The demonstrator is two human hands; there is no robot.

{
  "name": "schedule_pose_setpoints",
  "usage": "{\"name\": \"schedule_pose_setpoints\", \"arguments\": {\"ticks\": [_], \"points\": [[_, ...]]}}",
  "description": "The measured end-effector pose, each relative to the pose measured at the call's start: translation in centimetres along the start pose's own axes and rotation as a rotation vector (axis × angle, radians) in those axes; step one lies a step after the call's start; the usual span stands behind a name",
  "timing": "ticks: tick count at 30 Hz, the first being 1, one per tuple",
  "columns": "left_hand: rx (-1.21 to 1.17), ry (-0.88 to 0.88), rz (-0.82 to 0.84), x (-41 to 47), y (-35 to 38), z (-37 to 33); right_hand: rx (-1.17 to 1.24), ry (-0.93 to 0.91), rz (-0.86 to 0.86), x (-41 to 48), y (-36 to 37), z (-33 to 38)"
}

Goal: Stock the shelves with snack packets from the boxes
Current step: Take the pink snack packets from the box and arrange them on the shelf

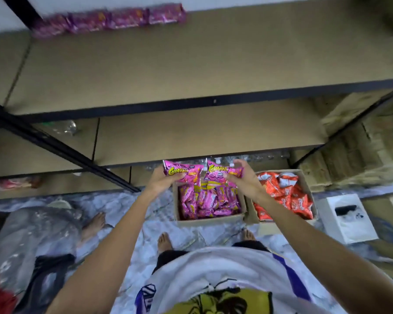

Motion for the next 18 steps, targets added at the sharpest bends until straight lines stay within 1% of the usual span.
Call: {"name": "schedule_pose_setpoints", "arguments": {"ticks": [4, 8, 10, 11, 15, 18], "points": [[-0.047, 0.051, -0.036, 0.0, -3.9, -2.0, 0.057, -0.092, 0.018, 0.8, -1.1, 4.3], [-0.072, 0.158, -0.108, -0.1, -7.1, -4.4, 0.138, -0.161, 0.073, 1.9, -1.8, 7.9], [-0.094, 0.206, -0.177, -0.6, -8.6, -6.2, 0.109, -0.243, 0.053, 2.7, -2.4, 10.6], [-0.096, 0.217, -0.169, -0.5, -9.0, -6.9, 0.13, -0.254, 0.059, 3.2, -2.5, 11.1], [-0.107, 0.301, -0.247, -0.9, -11.5, -10.6, 0.177, -0.341, 0.127, 5.7, -3.1, 15.7], [-0.14, 0.38, -0.32, -1.5, -13.0, -13.3, 0.178, -0.411, 0.131, 8.2, -3.4, 18.5]]}}
Point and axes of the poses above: each hand's wrist, its own x-axis towards the middle knuckle, its own y-axis out of the palm, z = x × y, the point moved 2 cm from there along x, towards the middle knuckle, and after that the axes turned 3 degrees about x, right-handed, at the moved point
